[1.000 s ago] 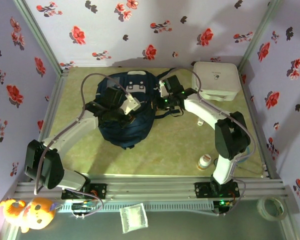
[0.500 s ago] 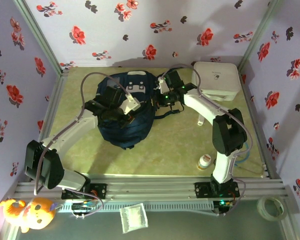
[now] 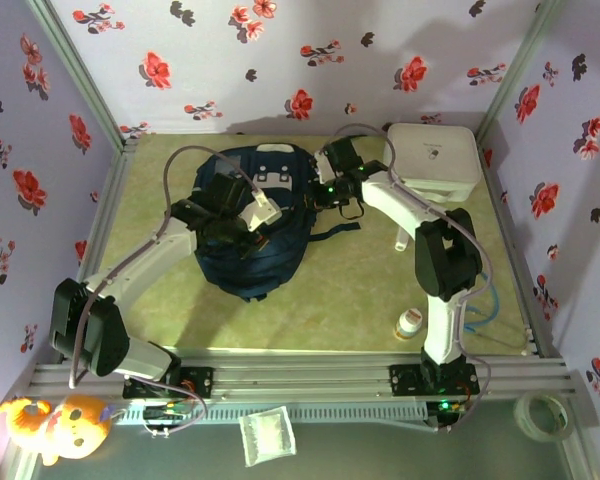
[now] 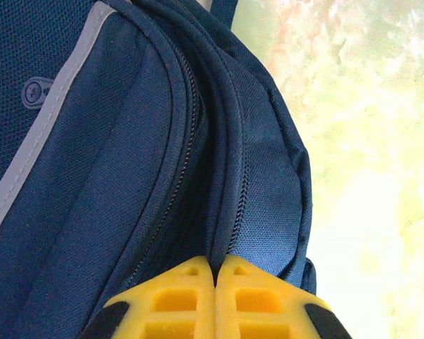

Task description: Pack books, pencil case, and school supplies into a backpack

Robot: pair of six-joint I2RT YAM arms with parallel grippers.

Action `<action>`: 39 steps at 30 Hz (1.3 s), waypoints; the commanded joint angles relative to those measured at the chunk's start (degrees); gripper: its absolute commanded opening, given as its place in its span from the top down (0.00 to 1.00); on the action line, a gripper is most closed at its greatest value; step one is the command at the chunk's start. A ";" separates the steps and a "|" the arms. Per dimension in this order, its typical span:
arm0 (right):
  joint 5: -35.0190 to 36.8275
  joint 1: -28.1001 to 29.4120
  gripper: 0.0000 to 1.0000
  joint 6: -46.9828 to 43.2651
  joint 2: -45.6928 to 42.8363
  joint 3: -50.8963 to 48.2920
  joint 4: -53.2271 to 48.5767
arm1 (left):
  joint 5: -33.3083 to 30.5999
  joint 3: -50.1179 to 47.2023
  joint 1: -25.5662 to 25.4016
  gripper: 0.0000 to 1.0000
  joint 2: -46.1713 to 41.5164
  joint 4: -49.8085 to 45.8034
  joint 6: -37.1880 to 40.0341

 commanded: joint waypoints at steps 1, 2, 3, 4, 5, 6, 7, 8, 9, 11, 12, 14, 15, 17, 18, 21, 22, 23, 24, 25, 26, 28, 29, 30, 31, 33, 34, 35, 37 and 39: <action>12.08 -4.81 0.91 2.55 1.52 2.15 3.21 | 3.08 0.85 0.12 1.00 -0.43 -11.32 0.61; 12.61 -4.81 0.91 2.85 1.59 2.40 3.00 | 3.17 0.87 0.13 1.00 -0.46 -11.16 0.64; 13.18 -4.81 0.91 3.16 1.62 2.59 2.67 | 3.17 0.83 0.07 1.00 -0.42 -10.97 0.64; 13.41 -4.81 0.91 3.43 1.58 2.64 2.52 | 3.17 0.95 0.10 1.00 -0.48 -10.81 0.65; 13.08 -4.81 0.90 3.44 1.30 2.58 2.27 | 3.17 0.97 0.08 1.00 -0.65 -10.58 0.41; 12.21 -4.81 0.90 3.30 0.81 2.13 2.11 | 3.32 1.06 0.13 1.00 -1.03 -10.29 0.26; 11.29 -4.81 0.90 3.15 0.17 1.42 2.15 | 3.43 1.22 0.12 0.96 -1.43 -9.96 0.03; 10.21 -4.81 0.91 2.94 -0.50 0.54 2.30 | 3.53 1.44 0.13 0.91 -1.98 -9.55 -0.34; 8.51 -4.76 0.91 2.60 -1.82 -1.36 2.73 | 3.77 1.70 0.13 0.85 -2.58 -9.18 -0.70; 6.12 -4.80 0.92 2.31 -4.44 -5.45 4.17 | 4.01 2.10 0.11 0.72 -3.99 -8.23 -1.43; 5.11 -4.78 0.93 2.22 -5.70 -7.51 4.85 | 4.05 2.13 0.13 0.67 -4.56 -7.63 -1.91; 3.33 -4.81 0.93 3.40 -8.42 -12.30 6.52 | 3.84 2.26 0.10 0.59 -5.36 -6.37 -2.79; 2.06 -4.89 0.92 4.20 -9.60 -14.33 7.31 | 3.01 2.30 0.11 0.56 -5.56 -5.84 -3.42; -0.18 -4.98 0.87 5.99 -11.57 -18.26 9.09 | -0.03 2.06 0.08 0.47 -5.66 -4.73 -4.49; -0.11 -5.00 0.83 6.52 -12.23 -19.38 9.38 | -1.88 1.75 0.08 0.44 -5.66 -4.05 -4.87; 3.10 -5.24 0.66 7.69 -14.86 -20.36 8.45 | -8.69 0.92 0.11 0.34 -4.65 -0.61 -8.56; 3.87 -5.41 0.59 7.94 -15.57 -20.11 8.15 | -11.01 0.81 0.12 0.31 -4.13 1.02 -10.55; 4.32 -5.49 0.54 8.42 -16.19 -19.79 8.18 | -12.79 0.64 0.13 0.28 -3.55 2.94 -13.44; 4.26 -5.51 0.50 8.60 -16.56 -19.51 8.52 | -13.77 0.42 0.08 0.26 -3.10 4.56 -16.13; 3.90 -5.51 0.47 8.82 -16.77 -19.15 8.75 | -14.47 0.22 0.17 0.24 -2.50 6.48 -18.95; 3.02 -5.45 0.45 8.91 -16.79 -18.76 9.18 | -15.14 -0.10 0.15 0.23 -2.07 8.50 -22.37; 0.54 -5.46 0.41 9.54 -16.27 -18.33 10.51 | -16.35 -1.43 0.22 0.20 -1.57 13.09 -28.77; -0.78 -5.41 0.39 10.00 -15.79 -18.01 11.44 | -16.53 -2.26 0.26 0.18 -1.22 15.73 -32.52; -2.20 -5.42 0.38 10.63 -15.33 -17.82 12.51 | -16.55 -2.97 0.35 0.18 -0.67 17.81 -35.59; -3.68 -5.42 0.37 11.27 -14.65 -17.44 13.67 | -16.24 -3.19 0.45 0.18 0.23 19.64 -38.80; -5.79 -5.42 0.34 12.51 -13.08 -16.80 16.39 | -15.64 -1.99 0.85 0.18 2.71 20.46 -44.16; -6.45 -5.42 0.34 13.07 -12.03 -16.13 17.46 | -15.11 -0.86 1.17 0.18 4.35 20.31 -46.38; -6.95 -5.42 0.34 13.45 -10.57 -14.90 17.14 | -14.32 0.28 1.56 0.20 5.84 20.21 -48.23; -8.22 -5.29 0.35 13.52 -8.15 -12.66 16.42 | -12.69 2.22 2.06 0.21 8.27 20.57 -50.05; -8.85 -5.16 0.36 13.56 -6.16 -11.42 16.26 | -11.37 4.17 2.19 0.21 10.36 20.73 -51.33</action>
